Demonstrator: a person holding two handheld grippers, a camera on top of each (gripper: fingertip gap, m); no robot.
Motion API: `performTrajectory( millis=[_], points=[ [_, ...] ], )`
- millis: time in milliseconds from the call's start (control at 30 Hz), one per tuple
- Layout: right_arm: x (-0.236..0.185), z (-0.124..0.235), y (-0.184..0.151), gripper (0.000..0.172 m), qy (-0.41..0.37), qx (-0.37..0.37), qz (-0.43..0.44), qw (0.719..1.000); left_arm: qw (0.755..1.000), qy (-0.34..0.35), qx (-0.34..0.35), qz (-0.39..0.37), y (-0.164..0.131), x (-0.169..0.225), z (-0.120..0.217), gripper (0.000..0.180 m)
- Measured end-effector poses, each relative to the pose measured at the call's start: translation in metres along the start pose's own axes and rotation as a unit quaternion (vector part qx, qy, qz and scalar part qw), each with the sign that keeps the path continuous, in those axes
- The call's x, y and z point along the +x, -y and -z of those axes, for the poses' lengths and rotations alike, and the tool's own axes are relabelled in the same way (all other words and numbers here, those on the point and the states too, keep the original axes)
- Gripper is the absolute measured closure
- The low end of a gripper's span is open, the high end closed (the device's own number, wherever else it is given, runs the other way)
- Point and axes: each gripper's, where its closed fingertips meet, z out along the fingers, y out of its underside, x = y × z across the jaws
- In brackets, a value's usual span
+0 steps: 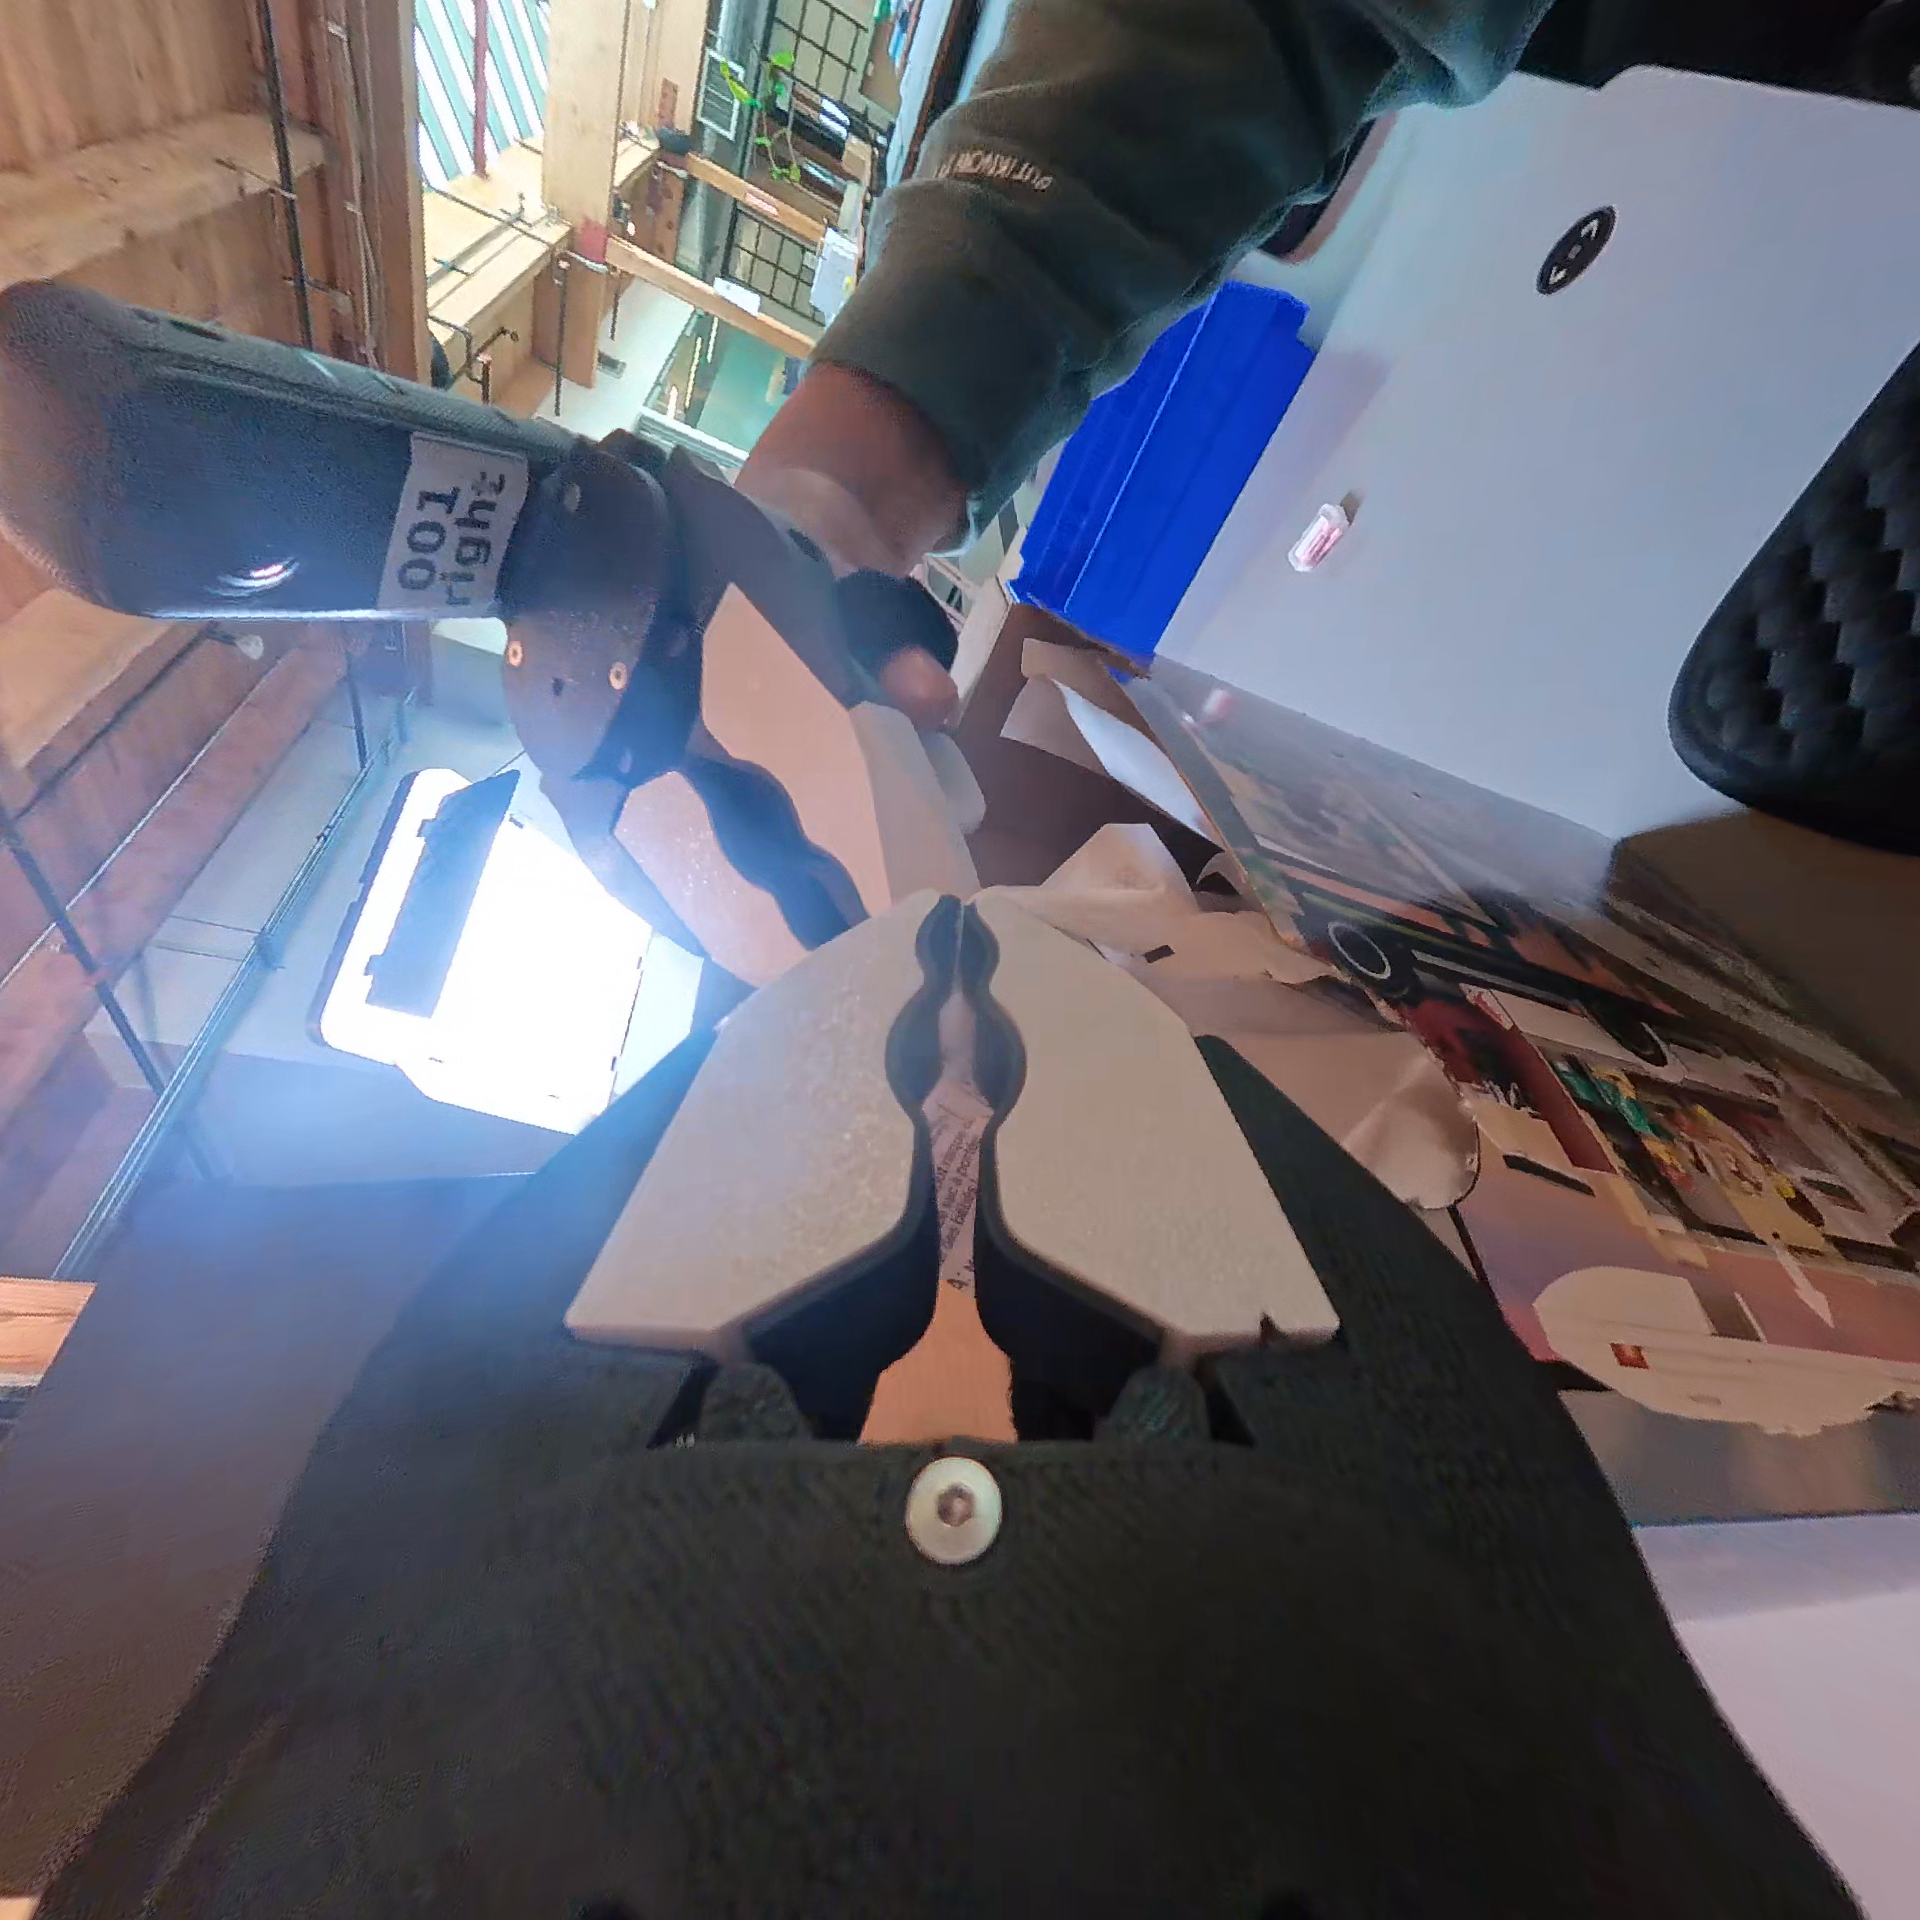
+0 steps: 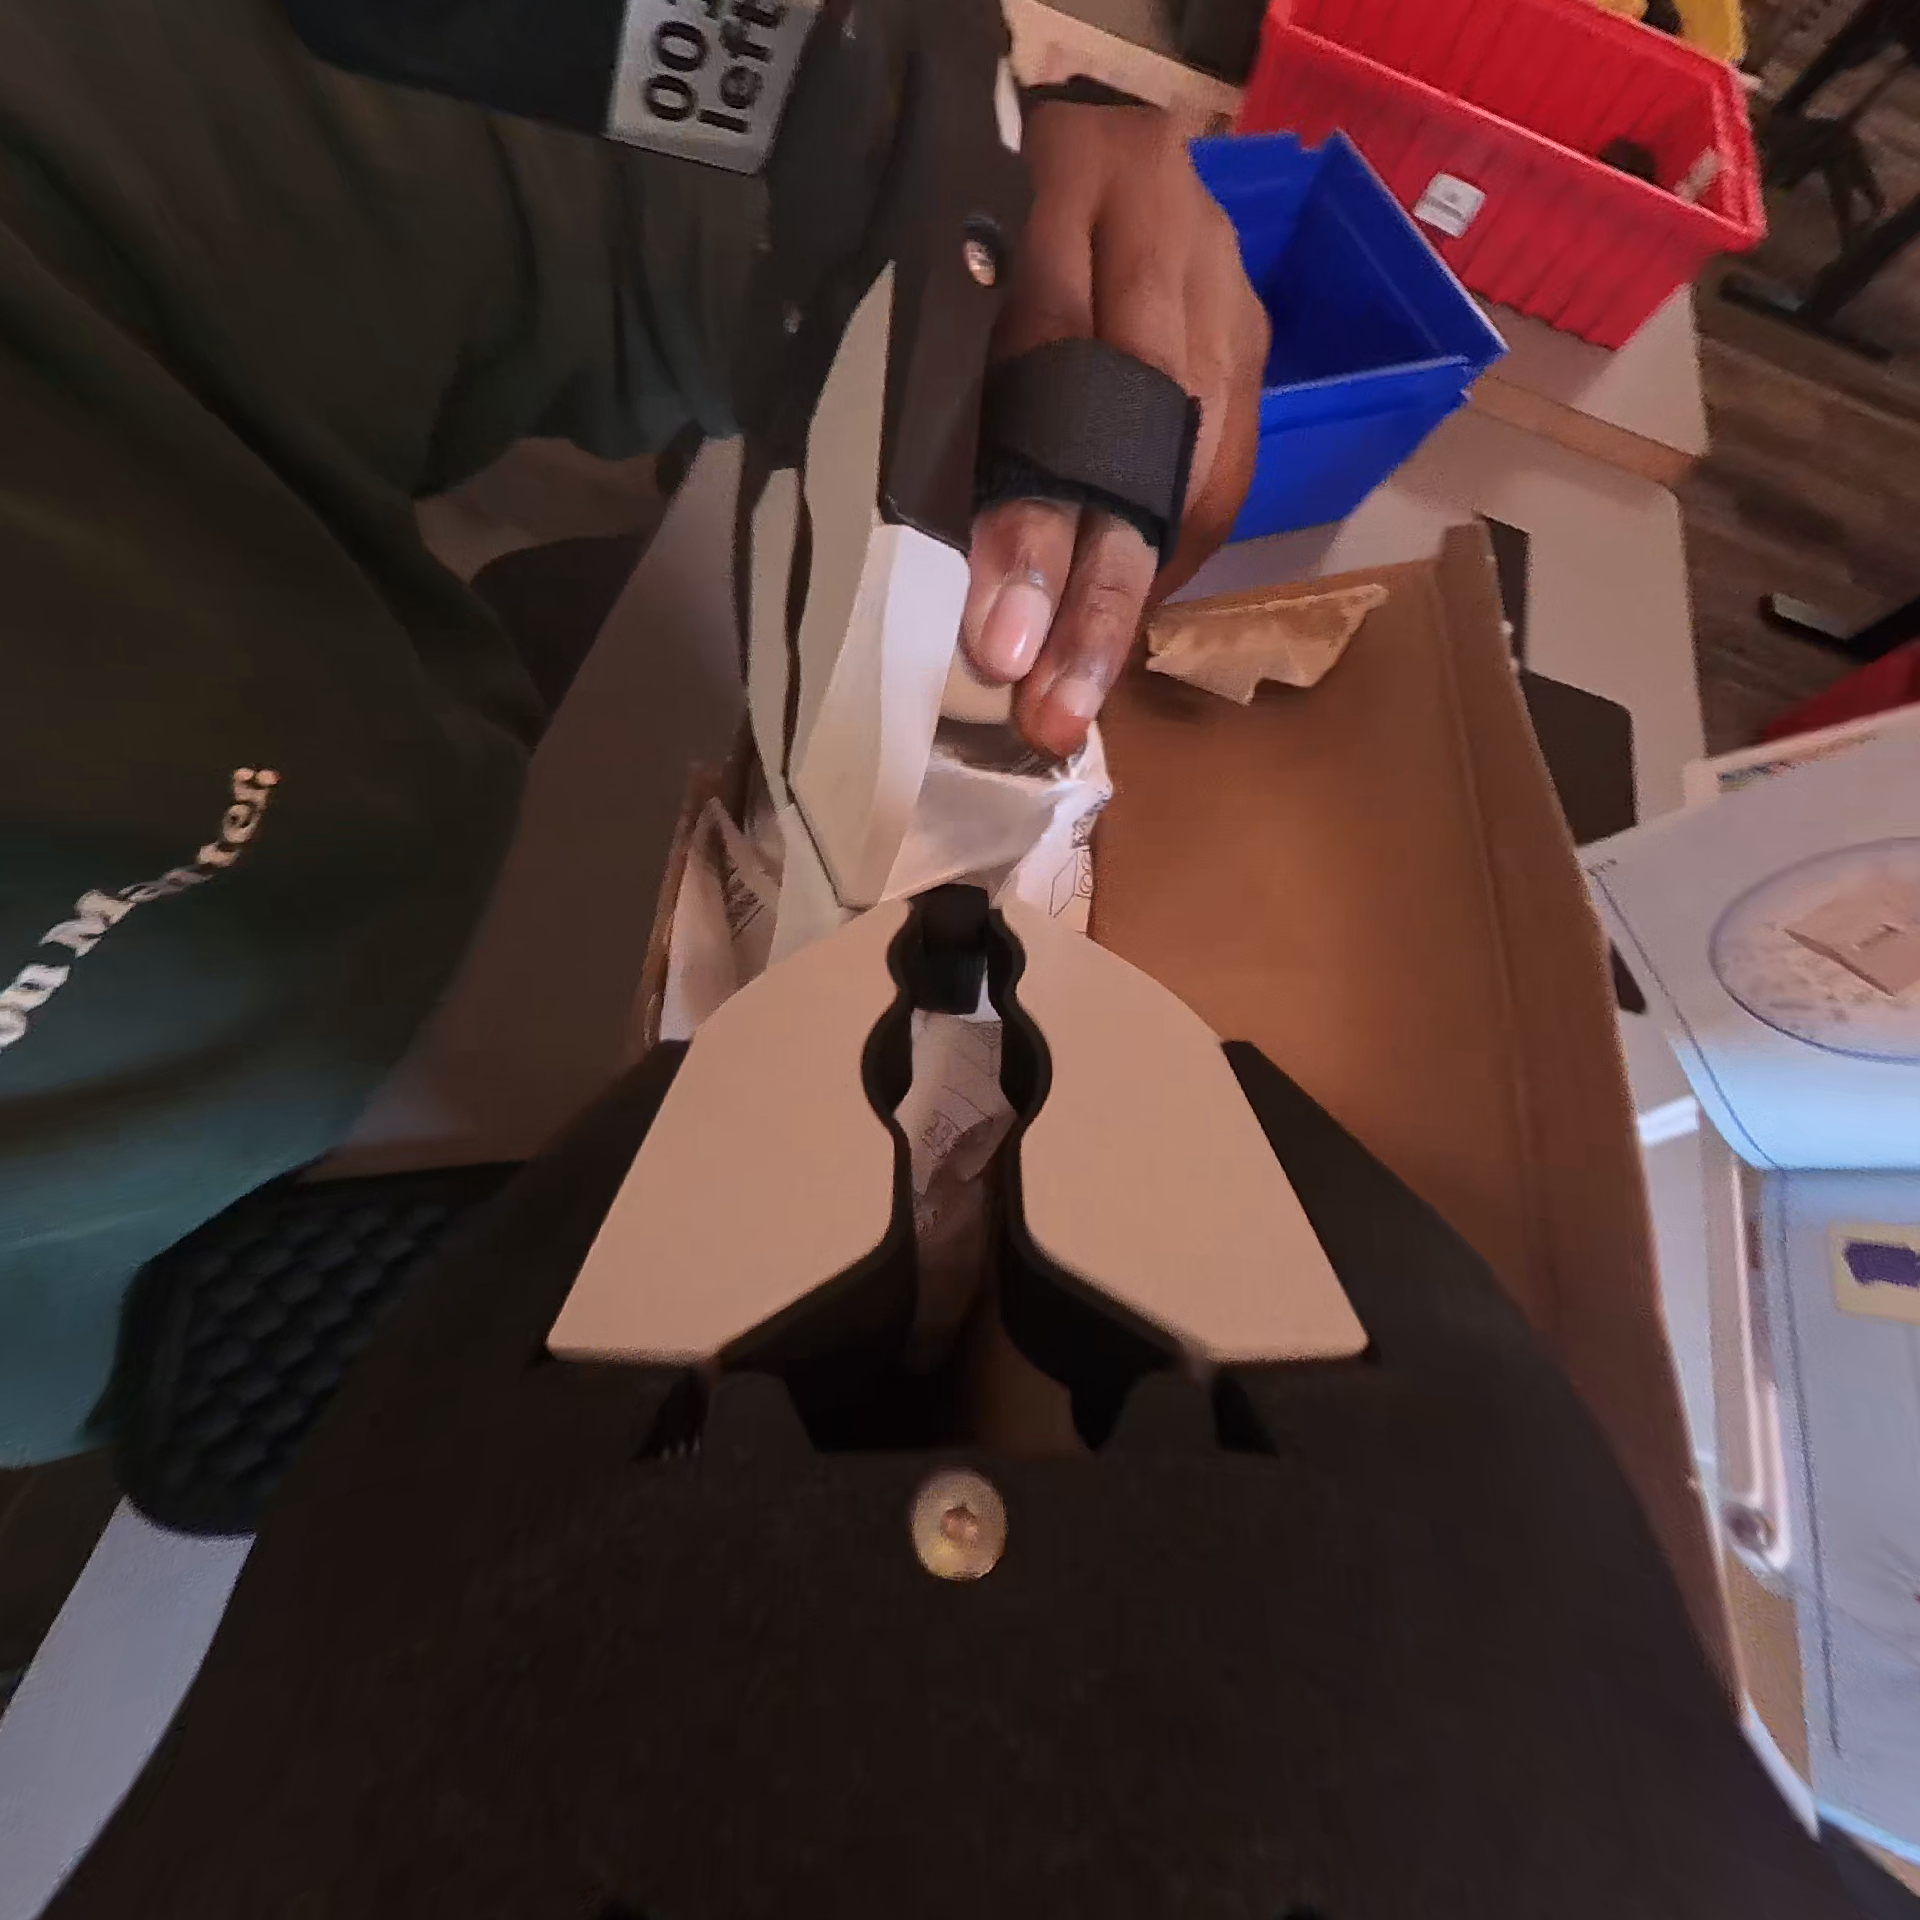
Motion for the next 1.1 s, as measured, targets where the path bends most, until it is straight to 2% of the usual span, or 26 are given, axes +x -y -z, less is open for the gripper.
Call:
performTrajectory(
  millis=[100,200,300,367,400,467,567,667,733,833,900,1100],
  points=[
    [0.006,-0.012,-0.002,0.16,-0.048,-0.037,-0.046,0.997,1.0,-0.009,0.024,0.004,0.01,0.005,0.001,0.18],
    [0.011,-0.016,-0.004,0.161,-0.091,-0.059,-0.047,0.993,0.999,-0.01,0.031,0.012,0.012,0.006,0.003,0.18],
    [0.017,-0.019,-0.009,0.161,-0.172,-0.107,0.025,0.979,0.999,-0.011,0.043,0.027,0.012,0.006,0.007,0.18],
    [0.015,-0.02,-0.008,0.161,-0.195,-0.13,0.082,0.969,0.998,-0.018,0.049,0.028,0.014,0.008,0.009,0.18],
    [0.009,-0.02,-0.006,0.161,-0.173,-0.123,0.092,0.973,0.998,-0.019,0.053,0.026,0.016,0.008,0.009,0.18],
    [-0.012,-0.018,0.001,0.16,-0.073,-0.066,0.089,0.991,0.997,-0.017,0.071,0.019,0.024,0.009,0.011,0.18],
    [-0.026,-0.013,0.007,0.16,0.021,-0.014,0.029,0.999,0.996,-0.01,0.085,0.021,0.03,0.009,0.011,0.18],
    [-0.025,-0.016,0.01,0.161,0.019,-0.01,0.015,1.0,0.995,-0.005,0.097,0.021,0.032,0.009,0.012,0.18],
    [-0.019,-0.025,0.006,0.16,-0.013,-0.033,0.001,0.999,0.995,-0.008,0.101,0.018,0.034,0.01,0.012,0.18],
    [-0.012,-0.028,0.001,0.16,-0.077,-0.086,0.059,0.992,0.995,-0.011,0.099,0.018,0.034,0.011,0.013,0.18],
    [-0.012,-0.023,0.0,0.157,-0.091,-0.102,0.083,0.987,0.995,-0.013,0.094,0.019,0.033,0.011,0.012,0.18],
    [-0.018,0.018,0.006,0.116,-0.026,-0.039,0.032,0.998,0.996,-0.002,0.086,0.018,0.031,0.008,0.013,0.177]
  ],
)
